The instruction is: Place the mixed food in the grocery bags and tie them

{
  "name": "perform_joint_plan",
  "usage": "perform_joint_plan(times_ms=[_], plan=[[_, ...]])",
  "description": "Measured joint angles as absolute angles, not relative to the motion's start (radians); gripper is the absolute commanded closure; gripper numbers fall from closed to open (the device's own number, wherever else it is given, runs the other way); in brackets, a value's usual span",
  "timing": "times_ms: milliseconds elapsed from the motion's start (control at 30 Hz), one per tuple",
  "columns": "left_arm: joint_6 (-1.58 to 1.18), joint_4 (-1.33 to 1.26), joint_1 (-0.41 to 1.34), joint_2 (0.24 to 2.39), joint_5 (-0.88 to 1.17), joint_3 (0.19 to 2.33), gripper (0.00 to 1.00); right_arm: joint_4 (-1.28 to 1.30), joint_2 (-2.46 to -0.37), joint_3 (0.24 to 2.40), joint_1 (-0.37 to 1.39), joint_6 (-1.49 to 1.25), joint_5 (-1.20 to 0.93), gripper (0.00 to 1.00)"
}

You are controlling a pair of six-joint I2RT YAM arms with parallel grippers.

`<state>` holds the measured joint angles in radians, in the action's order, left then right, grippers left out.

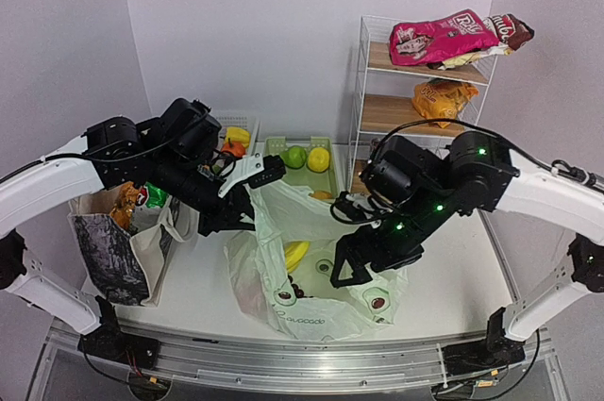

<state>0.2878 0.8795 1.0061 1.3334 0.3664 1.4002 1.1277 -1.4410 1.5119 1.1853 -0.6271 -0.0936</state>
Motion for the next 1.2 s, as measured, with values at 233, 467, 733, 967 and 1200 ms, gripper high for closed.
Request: perform_joint_plan(times_ms=[233,467,733,967,1200], plan=[[0.288,0.880,1.006,1.331,0.362,1.400,1.00,1.062,-1.508,1.495,1.187,-0.598,-0.204,0.87],[0.334,0.917,1.006,1.320,0.259,1.465,1.00,1.029,-1.474,1.519,1.189,-0.587,-0.174,1.00],[0.501,1.018,0.964,1.264,0.029,1.708,1.00,0.872,-1.046,1.596,1.190,-0.583,0.143,1.00],[0.583,1.176,0.940,1.171,-0.011,1.799,1.00,0.785,-0.967,1.548,1.189,-0.603,0.240,1.00],[0.580,1.319,0.916,1.187,0.197,1.866,1.00,0.827,-1.104,1.592,1.189,-0.667,0.178,1.00]])
